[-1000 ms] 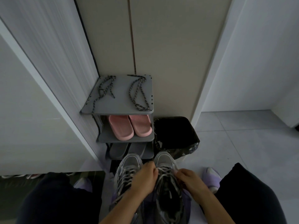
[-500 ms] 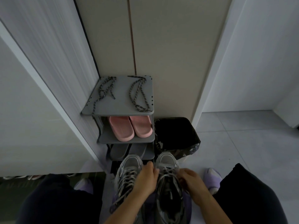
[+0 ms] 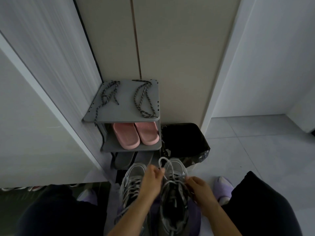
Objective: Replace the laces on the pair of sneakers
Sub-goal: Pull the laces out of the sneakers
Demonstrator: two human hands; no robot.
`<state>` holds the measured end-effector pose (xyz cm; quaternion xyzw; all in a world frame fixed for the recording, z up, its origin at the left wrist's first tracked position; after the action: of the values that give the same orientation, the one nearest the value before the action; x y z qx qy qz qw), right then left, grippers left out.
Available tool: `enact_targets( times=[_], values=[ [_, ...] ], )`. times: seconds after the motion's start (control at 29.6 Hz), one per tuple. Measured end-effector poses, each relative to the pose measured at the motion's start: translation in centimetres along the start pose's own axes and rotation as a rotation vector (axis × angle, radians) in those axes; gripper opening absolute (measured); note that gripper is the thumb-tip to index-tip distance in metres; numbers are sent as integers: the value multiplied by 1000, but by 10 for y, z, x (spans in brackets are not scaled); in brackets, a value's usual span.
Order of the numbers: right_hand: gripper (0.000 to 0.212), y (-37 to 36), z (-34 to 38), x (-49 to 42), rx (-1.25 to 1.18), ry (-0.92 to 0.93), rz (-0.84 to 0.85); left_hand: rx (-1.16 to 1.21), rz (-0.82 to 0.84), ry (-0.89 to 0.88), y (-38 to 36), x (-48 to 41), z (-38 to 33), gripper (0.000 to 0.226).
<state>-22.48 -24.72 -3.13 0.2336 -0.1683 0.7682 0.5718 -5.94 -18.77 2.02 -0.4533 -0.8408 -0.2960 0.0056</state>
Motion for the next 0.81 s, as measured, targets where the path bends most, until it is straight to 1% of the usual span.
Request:
enact_targets(
  times=[0.07, 0.14, 0.17, 0.24, 0.3, 0.34, 0.37, 0.41, 0.44, 0.54, 0.57, 0.61, 0.68, 0.71, 0.74, 0.81],
  values=[
    [18, -4, 1, 1, -5, 29, 66, -80, 86, 41, -24, 7, 10, 28],
    [15, -6, 1, 2, -1, 46, 100, -54, 72, 46, -30, 5, 15, 28],
    [17, -5, 1, 1, 18, 61, 94, -44, 48, 32, -27, 3, 14, 26],
    [21, 0, 2, -1, 23, 97, 44, 21, -50, -3, -8, 1, 4, 28],
    [24, 3, 2, -3, -63, 84, 16, 255, -231, 11, 28, -3, -6, 30],
    [26, 3, 0, -4, -117, 63, 8, 341, -324, 13, 46, -7, -7, 28],
    [28, 3, -1, -4, -166, 46, -5, 364, -377, 7, 59, -11, -8, 25],
    [28, 2, 0, -4, -197, 38, -17, 334, -364, 4, 64, -13, -9, 23],
    [28, 2, -1, -6, -193, 39, -20, 283, -292, 8, 58, -15, -9, 21],
    [18, -4, 3, -2, -96, 74, 46, -50, 64, 23, 2, -5, 5, 27],
    [15, -5, 3, -2, -69, 81, 79, -121, 111, 9, -12, 0, 11, 27],
    [16, -4, 3, -1, -43, 89, 98, -123, 102, -5, -19, 4, 14, 26],
    [26, -1, 2, -2, 6, 104, 101, -33, 36, 13, -19, 5, 17, 25],
    [27, 2, 2, -2, 5, 113, 83, 43, 4, 45, -14, 4, 17, 25],
    [24, 5, 0, -3, -22, 103, 58, 157, -29, 78, -9, 4, 15, 26],
    [26, 9, -4, -7, -132, 45, 11, 490, -127, 143, 8, 1, 8, 25]
  ],
)
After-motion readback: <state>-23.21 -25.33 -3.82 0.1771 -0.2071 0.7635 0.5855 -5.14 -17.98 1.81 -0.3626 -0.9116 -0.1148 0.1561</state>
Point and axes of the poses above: each hand's wrist, its own x-axis away from the middle knuckle, its own y-axis out of the back of the hand, z = x × y, the point moved 7 cm from there along -x, towards the middle knuckle, and after that the axes turned 4 degrees about -z, right-handed, at the moved point
